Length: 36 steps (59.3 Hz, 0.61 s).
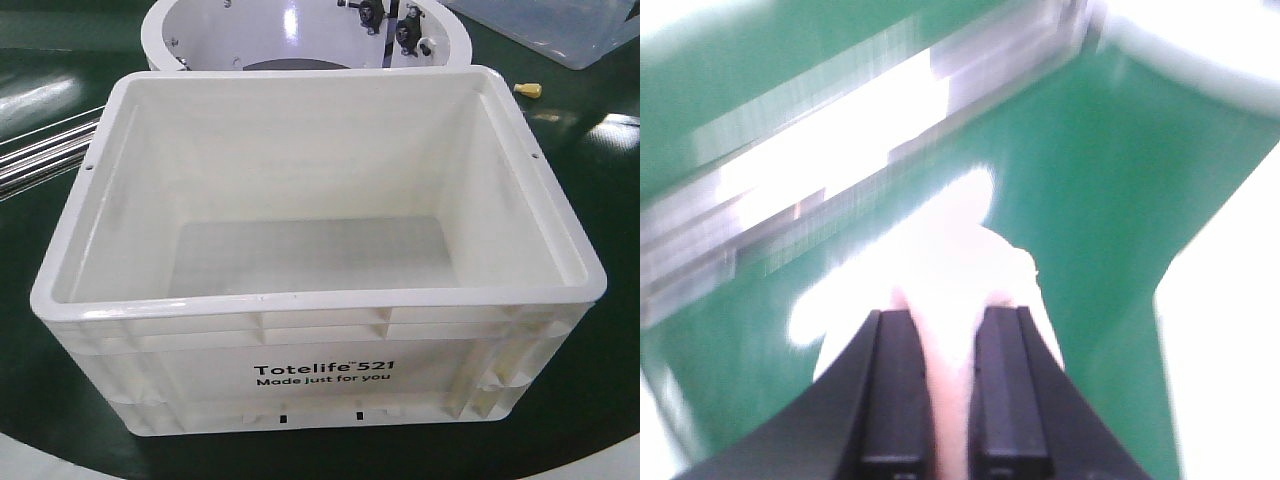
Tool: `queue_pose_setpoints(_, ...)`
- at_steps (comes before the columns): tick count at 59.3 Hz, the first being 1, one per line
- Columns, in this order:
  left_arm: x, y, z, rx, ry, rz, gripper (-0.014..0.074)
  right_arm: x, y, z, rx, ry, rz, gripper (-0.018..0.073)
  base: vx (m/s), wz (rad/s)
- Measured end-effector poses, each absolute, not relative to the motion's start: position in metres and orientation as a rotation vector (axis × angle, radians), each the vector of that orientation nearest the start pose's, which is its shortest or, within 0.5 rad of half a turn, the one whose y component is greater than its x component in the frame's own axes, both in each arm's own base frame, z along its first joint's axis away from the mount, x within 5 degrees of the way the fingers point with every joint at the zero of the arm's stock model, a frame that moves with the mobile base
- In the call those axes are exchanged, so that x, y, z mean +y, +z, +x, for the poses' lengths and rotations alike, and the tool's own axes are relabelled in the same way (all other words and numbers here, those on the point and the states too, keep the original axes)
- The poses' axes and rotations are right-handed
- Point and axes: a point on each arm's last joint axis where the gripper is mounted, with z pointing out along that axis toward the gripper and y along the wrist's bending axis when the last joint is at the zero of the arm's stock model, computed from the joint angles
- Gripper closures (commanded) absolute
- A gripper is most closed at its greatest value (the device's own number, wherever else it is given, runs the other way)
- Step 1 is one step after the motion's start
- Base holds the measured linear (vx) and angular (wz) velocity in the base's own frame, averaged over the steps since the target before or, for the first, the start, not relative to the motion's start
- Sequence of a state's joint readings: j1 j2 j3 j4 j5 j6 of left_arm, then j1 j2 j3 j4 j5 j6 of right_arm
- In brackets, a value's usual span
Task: Place moving items into box and shelve
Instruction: 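Lift both held balls over the white crate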
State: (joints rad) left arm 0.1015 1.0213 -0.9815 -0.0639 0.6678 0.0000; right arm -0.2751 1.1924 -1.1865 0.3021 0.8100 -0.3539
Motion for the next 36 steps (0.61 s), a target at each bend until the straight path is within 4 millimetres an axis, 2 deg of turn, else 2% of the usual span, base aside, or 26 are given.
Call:
queue_pose_setpoints(9,0.003,0.414,0.19,2.002,-0.155,-0.113,0.06,-0.032,0.41,0.22,2.128,0.113,0.02,0.0559,0.0,0.0)
queue_pose_setpoints(12,-0.006,0.434,0.188,1.939,-0.214,-0.062,0.06,-0.021,0.415,0.218,2.09,0.141,-0.04,0.0558,0.0,0.0)
queue_pose_setpoints(19,-0.024,0.466,0.19,1.841,-0.356,0.038,0.06,0.01,0.423,0.219,2.001,0.231,-0.178,0.0558,0.0,0.0)
queue_pose_setpoints(23,-0.035,0.473,0.196,1.833,-0.431,0.086,0.06,0.032,0.426,0.22,1.946,0.28,-0.261,0.0558,0.0,0.0)
queue_pose_setpoints(27,-0.045,0.473,0.205,1.851,-0.493,0.12,0.06,0.055,0.427,0.222,1.904,0.329,-0.333,0.0558,0.0,0.0)
queue_pose_setpoints(36,-0.077,0.452,0.229,1.952,-0.599,0.227,0.06,0.099,0.412,0.234,1.924,0.395,-0.43,0.0558,0.0,0.0)
